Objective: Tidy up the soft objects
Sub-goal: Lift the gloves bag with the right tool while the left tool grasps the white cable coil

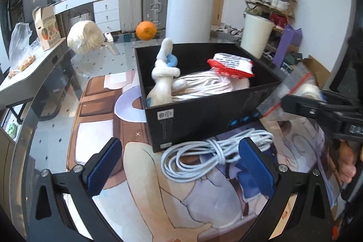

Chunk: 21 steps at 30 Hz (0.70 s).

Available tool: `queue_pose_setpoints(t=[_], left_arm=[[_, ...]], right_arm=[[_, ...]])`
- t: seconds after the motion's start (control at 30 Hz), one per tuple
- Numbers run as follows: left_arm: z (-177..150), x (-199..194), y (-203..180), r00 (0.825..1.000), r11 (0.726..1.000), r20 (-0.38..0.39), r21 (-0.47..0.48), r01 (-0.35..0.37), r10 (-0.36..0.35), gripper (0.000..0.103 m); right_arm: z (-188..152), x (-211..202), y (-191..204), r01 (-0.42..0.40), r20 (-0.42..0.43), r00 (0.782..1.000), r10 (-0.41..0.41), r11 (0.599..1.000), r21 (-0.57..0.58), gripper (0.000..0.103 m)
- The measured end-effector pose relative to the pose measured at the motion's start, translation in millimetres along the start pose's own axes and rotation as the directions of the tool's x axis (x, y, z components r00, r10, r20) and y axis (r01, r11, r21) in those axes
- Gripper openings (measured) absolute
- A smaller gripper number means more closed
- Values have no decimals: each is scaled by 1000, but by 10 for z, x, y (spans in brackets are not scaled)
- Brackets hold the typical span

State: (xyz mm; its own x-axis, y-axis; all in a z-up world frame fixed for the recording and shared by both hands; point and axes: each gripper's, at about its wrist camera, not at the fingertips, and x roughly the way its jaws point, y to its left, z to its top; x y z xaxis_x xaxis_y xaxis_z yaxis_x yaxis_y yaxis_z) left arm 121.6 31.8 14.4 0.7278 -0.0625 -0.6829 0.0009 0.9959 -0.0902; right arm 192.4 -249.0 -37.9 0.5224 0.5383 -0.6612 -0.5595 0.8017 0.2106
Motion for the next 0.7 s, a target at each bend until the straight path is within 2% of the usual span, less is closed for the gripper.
queue_pose_setpoints(t=[0.23, 0.43, 0.7], left_arm=[[32, 171, -49, 998, 1000, -62, 6, -31, 31, 103], [-30, 138, -87, 996, 999, -88, 39, -3, 7, 103], [-145, 134, -287, 990, 989, -136, 140, 56, -37, 103]], right_arm=[[3, -3, -46, -7, -5, 1000, 7, 1000, 6, 69], [15, -3, -39, -14, -6, 1000, 14, 1000, 2, 69], [9, -4, -39, -26, -12, 1000, 26, 1000, -2, 69]])
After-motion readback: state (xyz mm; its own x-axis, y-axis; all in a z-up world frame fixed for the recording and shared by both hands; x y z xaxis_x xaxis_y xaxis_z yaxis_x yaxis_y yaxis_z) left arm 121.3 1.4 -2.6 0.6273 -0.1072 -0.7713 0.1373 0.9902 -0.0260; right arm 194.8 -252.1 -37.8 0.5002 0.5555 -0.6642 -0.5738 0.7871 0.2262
